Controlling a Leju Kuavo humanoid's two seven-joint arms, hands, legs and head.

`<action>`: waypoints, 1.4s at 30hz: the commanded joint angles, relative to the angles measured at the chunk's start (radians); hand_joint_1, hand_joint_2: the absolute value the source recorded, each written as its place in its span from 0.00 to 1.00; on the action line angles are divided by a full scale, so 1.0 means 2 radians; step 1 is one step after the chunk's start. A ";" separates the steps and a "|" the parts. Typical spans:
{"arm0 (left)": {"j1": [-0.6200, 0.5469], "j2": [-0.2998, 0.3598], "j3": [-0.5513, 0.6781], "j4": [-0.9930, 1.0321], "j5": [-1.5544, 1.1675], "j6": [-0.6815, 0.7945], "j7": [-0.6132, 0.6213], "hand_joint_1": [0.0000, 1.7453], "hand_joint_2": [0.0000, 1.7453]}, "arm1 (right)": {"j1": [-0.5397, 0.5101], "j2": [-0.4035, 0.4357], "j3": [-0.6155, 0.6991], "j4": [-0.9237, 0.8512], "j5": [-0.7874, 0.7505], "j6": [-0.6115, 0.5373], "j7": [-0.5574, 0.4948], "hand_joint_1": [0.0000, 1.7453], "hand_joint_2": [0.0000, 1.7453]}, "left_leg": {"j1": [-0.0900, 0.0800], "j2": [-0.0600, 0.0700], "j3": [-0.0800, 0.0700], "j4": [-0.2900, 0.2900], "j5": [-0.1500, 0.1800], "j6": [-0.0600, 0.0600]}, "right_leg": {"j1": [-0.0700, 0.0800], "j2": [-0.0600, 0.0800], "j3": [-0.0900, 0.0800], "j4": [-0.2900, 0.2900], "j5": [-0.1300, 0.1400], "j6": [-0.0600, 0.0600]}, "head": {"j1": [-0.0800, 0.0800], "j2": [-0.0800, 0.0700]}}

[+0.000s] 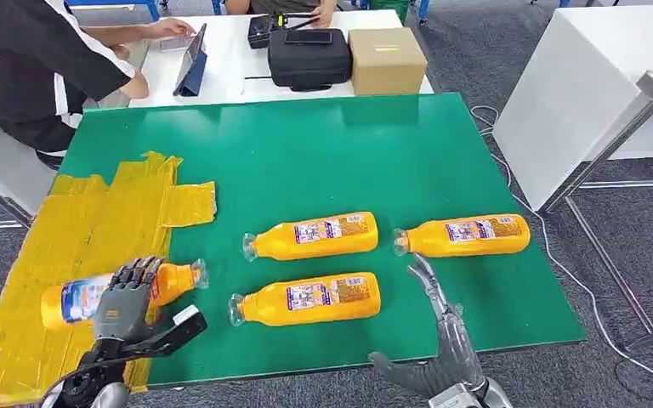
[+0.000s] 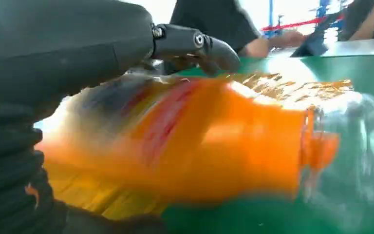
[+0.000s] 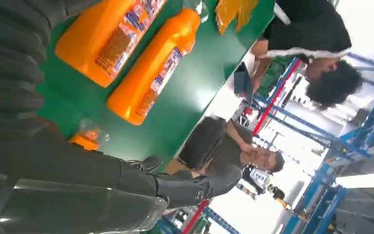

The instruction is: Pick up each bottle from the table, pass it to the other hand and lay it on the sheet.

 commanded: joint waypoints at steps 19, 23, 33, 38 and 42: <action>0.298 0.043 0.049 -0.330 0.273 0.151 -0.120 0.00 1.00 | 0.077 -0.062 0.014 -0.044 0.024 -0.107 0.009 0.00 1.00 | 0.000 0.001 -0.002 0.000 -0.003 -0.001 | 0.000 0.002 -0.008 0.000 -0.002 -0.001 | 0.000 0.000; 0.320 0.022 0.080 -0.360 0.317 0.151 -0.176 0.00 1.00 | 0.094 -0.044 -0.017 -0.054 0.071 -0.107 0.021 0.00 1.00 | 0.000 0.000 -0.002 0.000 -0.003 -0.002 | 0.000 0.002 -0.008 0.000 -0.002 -0.002 | 0.000 0.000; 0.423 0.010 0.104 -0.439 0.460 0.151 -0.276 0.00 1.00 | 0.108 0.006 -0.159 -0.096 0.452 -0.107 0.151 0.00 1.00 | 0.000 0.002 -0.001 0.000 -0.004 -0.002 | 0.000 0.004 -0.002 0.000 -0.002 -0.002 | 0.000 0.000; 0.404 0.047 0.029 -0.425 0.399 0.151 -0.245 0.00 1.00 | 0.104 -0.033 -0.206 -0.087 0.489 -0.072 0.208 0.00 1.00 | 0.000 0.000 0.000 0.000 -0.004 -0.002 | 0.000 0.002 -0.006 -0.001 -0.003 -0.001 | 0.000 0.000; 0.402 0.045 0.028 -0.421 0.398 0.151 -0.246 0.00 1.00 | 0.106 -0.035 -0.211 -0.086 0.487 -0.074 0.208 0.00 1.00 | 0.000 0.000 0.000 0.000 -0.004 -0.001 | -0.001 0.002 -0.006 -0.001 -0.003 -0.001 | 0.000 0.000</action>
